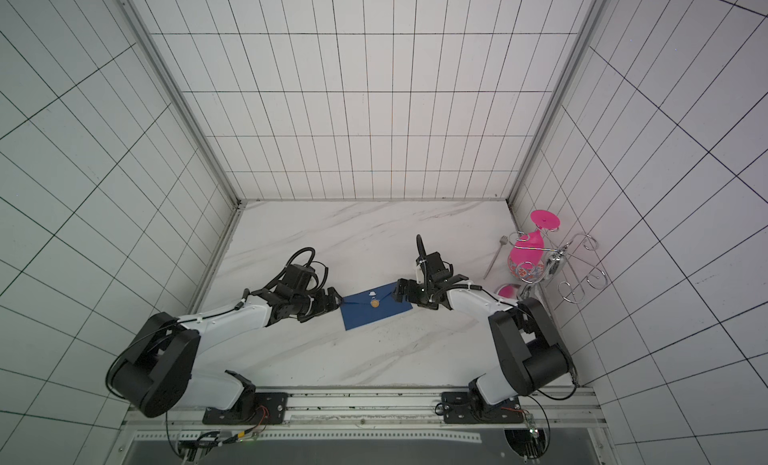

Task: Open the envelope
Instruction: Pick up the envelope from the center of the board.

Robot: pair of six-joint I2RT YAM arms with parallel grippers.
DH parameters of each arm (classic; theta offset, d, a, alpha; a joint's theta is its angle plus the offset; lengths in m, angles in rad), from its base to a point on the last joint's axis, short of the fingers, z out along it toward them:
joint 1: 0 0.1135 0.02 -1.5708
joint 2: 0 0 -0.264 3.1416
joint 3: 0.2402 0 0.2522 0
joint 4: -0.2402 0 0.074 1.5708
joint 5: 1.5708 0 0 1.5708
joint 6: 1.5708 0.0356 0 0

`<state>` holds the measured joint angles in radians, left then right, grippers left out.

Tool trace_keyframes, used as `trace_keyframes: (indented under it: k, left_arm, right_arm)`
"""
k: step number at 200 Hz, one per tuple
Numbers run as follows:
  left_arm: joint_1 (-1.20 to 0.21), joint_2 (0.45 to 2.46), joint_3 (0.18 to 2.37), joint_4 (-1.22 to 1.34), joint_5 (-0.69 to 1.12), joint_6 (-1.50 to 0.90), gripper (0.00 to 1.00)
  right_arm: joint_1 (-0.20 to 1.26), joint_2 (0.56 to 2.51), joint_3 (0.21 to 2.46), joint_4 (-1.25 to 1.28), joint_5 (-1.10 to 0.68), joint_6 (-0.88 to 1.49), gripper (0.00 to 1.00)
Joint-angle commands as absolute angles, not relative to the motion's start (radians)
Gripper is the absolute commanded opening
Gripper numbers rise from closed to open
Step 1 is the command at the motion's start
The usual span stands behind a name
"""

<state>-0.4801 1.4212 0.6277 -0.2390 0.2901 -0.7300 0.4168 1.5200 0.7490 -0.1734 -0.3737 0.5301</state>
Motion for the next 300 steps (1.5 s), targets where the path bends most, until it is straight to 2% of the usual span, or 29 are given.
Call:
trace_keyframes:
  k: [1,98,159,176,194,206,224,279,300]
  left_arm:
    - [-0.488,1.437,0.606,-0.189,0.327,-0.762,0.95]
    - [-0.533,1.561,0.502,0.05,0.455,-0.867,0.96]
    - [-0.535,1.474,0.468,0.115,0.442,-0.894,0.95]
    - [-0.535,1.433,0.456,0.128,0.428,-0.898,0.88]
    - [-0.535,1.388,0.443,0.132,0.399,-0.898,0.65]
    - [-0.535,1.359,0.432,0.134,0.377,-0.893,0.54]
    - [-0.535,1.328,0.421,0.147,0.366,-0.888,0.5]
    - [-0.535,1.32,0.406,0.234,0.374,-0.905,0.49]
    - [-0.535,1.343,0.412,0.261,0.379,-0.909,0.41]
  right_arm:
    - [0.417,1.523,0.734,-0.137,-0.422,0.535,0.99]
    - [0.428,1.572,0.61,0.073,-0.532,0.636,0.99]
    - [0.433,1.594,0.589,0.106,-0.532,0.642,0.99]
    - [0.433,1.595,0.589,0.106,-0.531,0.644,0.98]
    - [0.433,1.6,0.592,0.109,-0.531,0.645,0.99]
    - [0.433,1.603,0.594,0.11,-0.532,0.646,0.98]
    - [0.433,1.607,0.595,0.117,-0.538,0.65,0.99]
    - [0.439,1.605,0.598,0.156,-0.562,0.683,0.98]
    - [0.453,1.603,0.601,0.171,-0.566,0.699,0.99]
